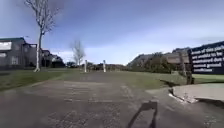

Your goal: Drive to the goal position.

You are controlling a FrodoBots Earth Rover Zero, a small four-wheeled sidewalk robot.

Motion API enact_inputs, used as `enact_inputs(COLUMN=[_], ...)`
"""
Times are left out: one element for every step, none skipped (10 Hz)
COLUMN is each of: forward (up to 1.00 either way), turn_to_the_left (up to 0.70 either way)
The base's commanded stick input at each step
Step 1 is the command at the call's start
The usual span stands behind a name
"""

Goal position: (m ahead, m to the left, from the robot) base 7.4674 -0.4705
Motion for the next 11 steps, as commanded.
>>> enact_inputs(forward=[1.00,1.00,1.00,1.00,1.00,1.00,1.00,1.00,1.00,1.00,1.00], turn_to_the_left=[0.27,0.00,0.00,0.00,0.00,0.00,0.00,0.00,0.00,0.00,0.00])
